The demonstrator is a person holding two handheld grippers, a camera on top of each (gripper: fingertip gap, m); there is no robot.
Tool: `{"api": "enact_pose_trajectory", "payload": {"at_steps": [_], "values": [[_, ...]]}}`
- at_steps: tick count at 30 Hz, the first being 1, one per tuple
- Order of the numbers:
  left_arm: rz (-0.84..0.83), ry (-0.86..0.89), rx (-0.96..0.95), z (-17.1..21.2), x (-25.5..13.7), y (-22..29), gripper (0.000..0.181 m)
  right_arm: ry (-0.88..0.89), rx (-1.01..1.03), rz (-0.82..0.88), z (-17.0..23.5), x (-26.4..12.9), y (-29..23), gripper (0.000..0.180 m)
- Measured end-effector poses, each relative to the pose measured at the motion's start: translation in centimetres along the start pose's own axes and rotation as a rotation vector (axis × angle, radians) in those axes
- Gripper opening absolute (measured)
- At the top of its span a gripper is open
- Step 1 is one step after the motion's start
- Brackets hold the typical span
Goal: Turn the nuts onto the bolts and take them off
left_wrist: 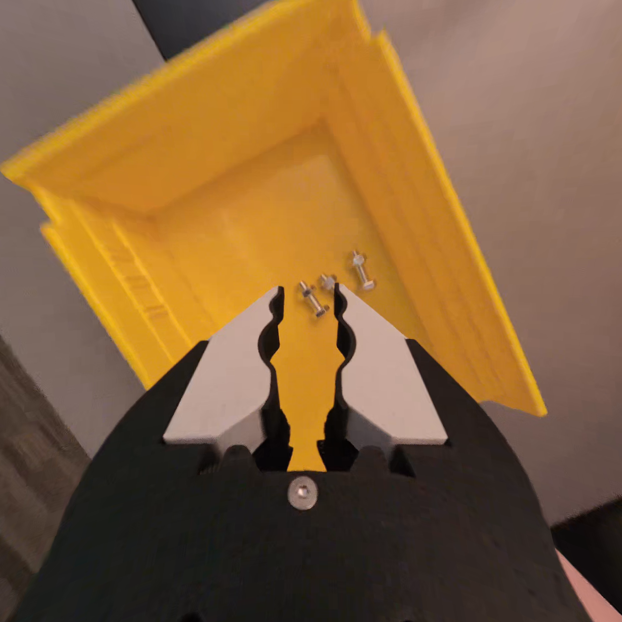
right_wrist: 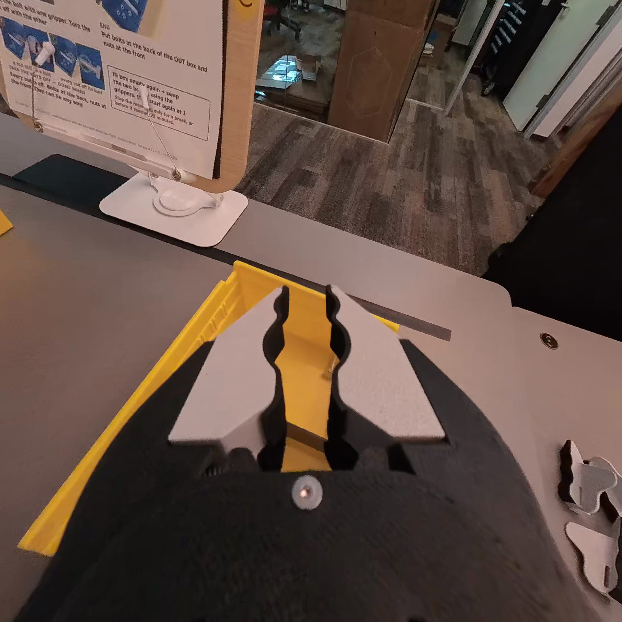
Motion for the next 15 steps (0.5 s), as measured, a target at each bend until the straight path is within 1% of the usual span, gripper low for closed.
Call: {"api": "enact_pose_trajectory", "payload": {"at_steps": [1,4,6,8,15], "values": [[0.029,-0.053,-0.046,0.8,0.7,-0.2,0.028,-0.007,-0.008,-0.003,0.1,0.1,-0.1,0.022],[0.037,-0.215,-0.142,3.2,2.5,-1.0,0.028,-0.021,-0.045,-0.015,0.5,0.3,-0.4,0.023],[0.026,-0.272,-0.171,3.8,3.3,-1.3,0.026,-0.038,-0.055,-0.013,0.7,0.5,-0.5,0.023],[0.072,-0.29,-0.203,3.9,4.2,-1.0,0.025,-0.053,-0.064,-0.021,1.0,0.7,-0.7,0.024],[0.133,-0.351,-0.316,4.4,6.4,-0.9,0.022,-0.084,-0.098,-0.016,1.5,0.8,-0.8,0.025]]}}
Point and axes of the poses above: each gripper's, where its closed fingertips meet, x out along the fingers, z out of its underside, y = z × x across the jaws, the point moved 3 cm from there along -x, back along the fingers, and after that the axes turned 10 degrees about z, right-handed, at the moved point
